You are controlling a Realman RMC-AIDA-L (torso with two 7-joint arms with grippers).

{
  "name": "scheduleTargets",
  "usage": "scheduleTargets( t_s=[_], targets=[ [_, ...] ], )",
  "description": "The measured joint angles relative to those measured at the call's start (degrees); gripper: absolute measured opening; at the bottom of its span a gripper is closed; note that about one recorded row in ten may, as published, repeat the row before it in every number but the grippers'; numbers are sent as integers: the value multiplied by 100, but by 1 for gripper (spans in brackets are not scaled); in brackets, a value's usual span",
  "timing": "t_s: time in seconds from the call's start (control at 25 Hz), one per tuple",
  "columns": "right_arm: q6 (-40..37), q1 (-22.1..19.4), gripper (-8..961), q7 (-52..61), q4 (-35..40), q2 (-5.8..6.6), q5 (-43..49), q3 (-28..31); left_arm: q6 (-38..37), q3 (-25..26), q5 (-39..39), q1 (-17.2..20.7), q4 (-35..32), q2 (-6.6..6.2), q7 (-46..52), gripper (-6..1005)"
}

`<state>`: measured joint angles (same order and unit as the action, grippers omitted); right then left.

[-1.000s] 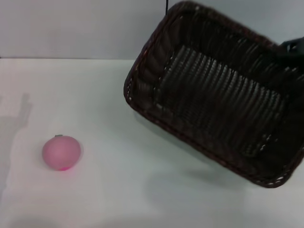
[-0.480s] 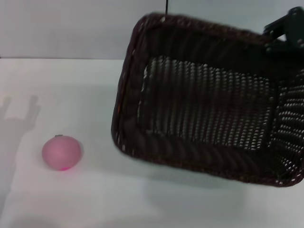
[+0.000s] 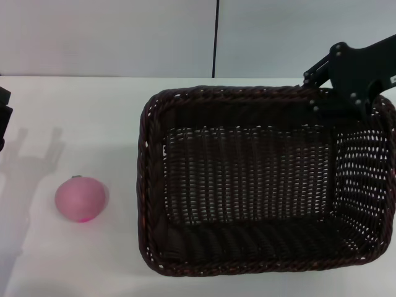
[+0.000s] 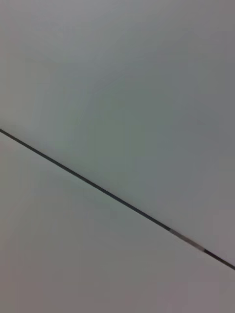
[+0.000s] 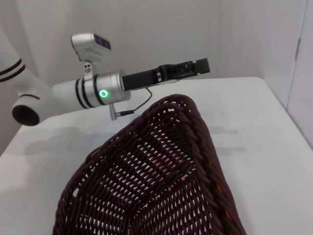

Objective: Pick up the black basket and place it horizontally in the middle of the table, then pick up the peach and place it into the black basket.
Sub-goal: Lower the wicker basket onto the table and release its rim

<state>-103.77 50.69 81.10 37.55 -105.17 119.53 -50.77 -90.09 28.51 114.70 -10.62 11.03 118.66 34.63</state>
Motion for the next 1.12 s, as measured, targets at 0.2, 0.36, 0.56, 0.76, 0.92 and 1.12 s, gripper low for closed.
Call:
scheduleTargets(
  t_s=[0.2, 0.36, 0.56, 0.76, 0.92, 1.12],
  targets=[
    [47, 19, 191, -359, -153, -71, 26, -9, 0, -118, -1, 46, 8, 0, 88, 808],
    [165, 28, 191, -526, -193, -126, 31, -62, -4, -129, -1, 78, 8, -1, 235, 808],
    [262, 53, 192, -538, -196, -179, 42, -183, -166, -241, -1, 137, 5, -1, 295, 810],
    [355, 55, 192, -602, -196, -225, 84, -211, -171, -263, -1, 186, 6, -1, 302, 811],
    [453, 61, 193, -659, -195, -262, 89, -212, -175, -266, -1, 210, 11, 0, 302, 812],
    [588, 59, 193, -751, -195, -312, 66, -151, -185, -277, -1, 218, 20, -1, 302, 813]
  ],
)
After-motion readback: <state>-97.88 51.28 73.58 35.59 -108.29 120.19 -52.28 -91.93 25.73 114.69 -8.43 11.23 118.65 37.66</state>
